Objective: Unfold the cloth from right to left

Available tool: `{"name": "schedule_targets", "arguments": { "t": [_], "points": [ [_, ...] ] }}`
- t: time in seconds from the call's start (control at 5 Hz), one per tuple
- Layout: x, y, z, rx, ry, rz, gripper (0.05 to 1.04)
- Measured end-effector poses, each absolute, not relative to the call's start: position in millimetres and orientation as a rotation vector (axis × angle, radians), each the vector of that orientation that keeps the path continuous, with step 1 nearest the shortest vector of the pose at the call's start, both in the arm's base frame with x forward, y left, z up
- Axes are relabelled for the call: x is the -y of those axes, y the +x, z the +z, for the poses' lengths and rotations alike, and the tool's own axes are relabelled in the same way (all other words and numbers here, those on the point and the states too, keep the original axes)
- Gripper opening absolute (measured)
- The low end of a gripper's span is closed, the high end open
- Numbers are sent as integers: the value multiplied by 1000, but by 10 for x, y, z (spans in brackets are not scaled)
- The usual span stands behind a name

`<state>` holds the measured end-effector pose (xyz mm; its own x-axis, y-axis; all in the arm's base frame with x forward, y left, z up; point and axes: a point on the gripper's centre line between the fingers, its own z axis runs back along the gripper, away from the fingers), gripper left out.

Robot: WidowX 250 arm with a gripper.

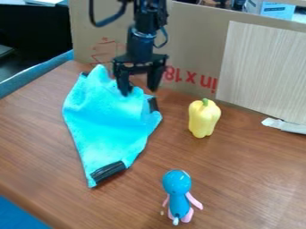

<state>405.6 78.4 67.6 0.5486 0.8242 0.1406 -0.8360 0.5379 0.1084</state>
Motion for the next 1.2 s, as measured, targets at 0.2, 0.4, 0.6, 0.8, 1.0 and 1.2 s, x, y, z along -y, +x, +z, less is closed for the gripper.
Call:
{"name": "schedule_targets", "arguments": {
  "t": [0.2,0.4,0.6,0.8,1.0,1.2],
  "points": [
    [-774,4109,684,82,170,992,677],
    [-776,4141,685,99,162,976,373],
    [-760,4124,613,87,129,940,163],
    [-943,4045,580,50,104,925,72],
    [-1205,3949,561,25,88,915,65],
    [-1455,3828,555,-10,54,897,64]
  ]
}}
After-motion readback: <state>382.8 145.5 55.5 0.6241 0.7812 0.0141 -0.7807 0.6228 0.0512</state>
